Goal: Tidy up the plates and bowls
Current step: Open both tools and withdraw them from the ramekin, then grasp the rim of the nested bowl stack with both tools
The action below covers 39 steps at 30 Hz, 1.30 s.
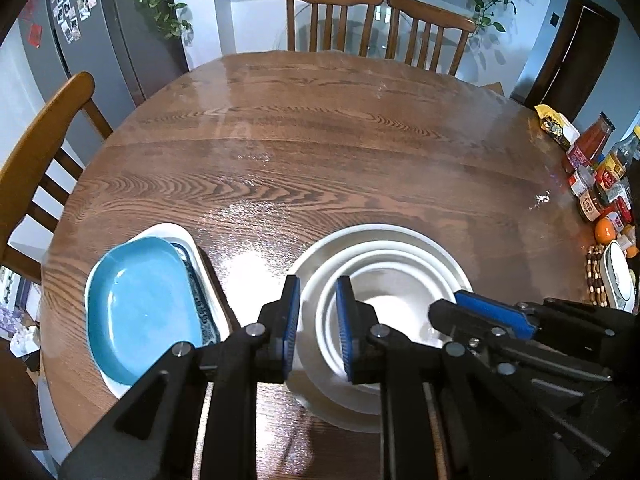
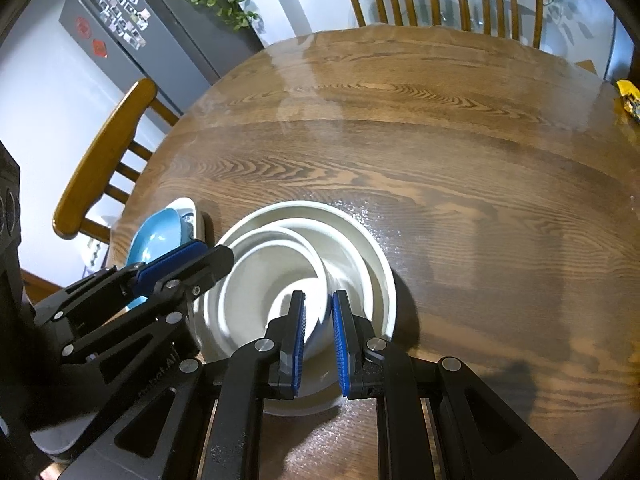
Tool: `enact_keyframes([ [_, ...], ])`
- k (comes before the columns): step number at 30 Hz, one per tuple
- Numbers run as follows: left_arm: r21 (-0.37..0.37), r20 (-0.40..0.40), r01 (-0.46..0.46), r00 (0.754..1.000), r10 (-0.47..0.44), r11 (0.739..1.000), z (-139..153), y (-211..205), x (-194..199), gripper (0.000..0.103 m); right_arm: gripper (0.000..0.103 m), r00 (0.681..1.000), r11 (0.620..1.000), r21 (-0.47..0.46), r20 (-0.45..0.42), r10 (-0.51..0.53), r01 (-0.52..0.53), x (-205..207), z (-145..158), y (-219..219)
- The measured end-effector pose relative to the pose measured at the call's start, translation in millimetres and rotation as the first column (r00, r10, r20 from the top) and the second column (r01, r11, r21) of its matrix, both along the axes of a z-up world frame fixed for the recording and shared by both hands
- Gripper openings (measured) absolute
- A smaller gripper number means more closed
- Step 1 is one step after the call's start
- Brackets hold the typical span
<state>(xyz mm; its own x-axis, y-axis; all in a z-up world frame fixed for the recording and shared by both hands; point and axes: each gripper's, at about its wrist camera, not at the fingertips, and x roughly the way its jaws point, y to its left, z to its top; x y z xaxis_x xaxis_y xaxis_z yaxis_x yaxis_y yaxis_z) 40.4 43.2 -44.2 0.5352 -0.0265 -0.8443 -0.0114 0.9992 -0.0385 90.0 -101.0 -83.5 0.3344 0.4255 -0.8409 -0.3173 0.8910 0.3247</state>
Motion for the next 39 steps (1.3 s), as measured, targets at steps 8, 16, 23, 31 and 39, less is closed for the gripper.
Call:
enact_keyframes([
  [8,0.012,0.038,-0.011,0.999,0.010,1.000,11.1,0.6,-6.3,0.034,0.015,0.999,1.000,0.002,0.052,-0.001,0.001,-10.8,17.0,-4.5],
  [16,0.031,0.078,-0.017,0.997,0.015,0.999,22.0,-1.1,-16.6,0.054,0.015,0.998,1.000,0.015,0.066,-0.019,0.018,-17.8,25.1,-10.6],
  [23,0.038,0.100,-0.023,0.995,0.019,0.999,28.2,-0.7,-25.3,0.072,0.028,0.996,0.999,0.026,0.081,-0.043,0.041,-24.8,30.9,-19.8],
  [31,0.035,0.107,-0.020,0.994,0.016,0.999,33.7,2.5,-34.4,0.083,0.052,0.992,0.995,0.058,0.091,-0.083,0.077,-32.7,36.7,-36.0],
  [39,-0.013,0.019,-0.033,0.999,0.034,0.999,23.9,14.7,-45.5,0.091,0.052,0.990,0.987,0.092,0.036,-0.135,0.132,-31.7,26.9,-58.4],
])
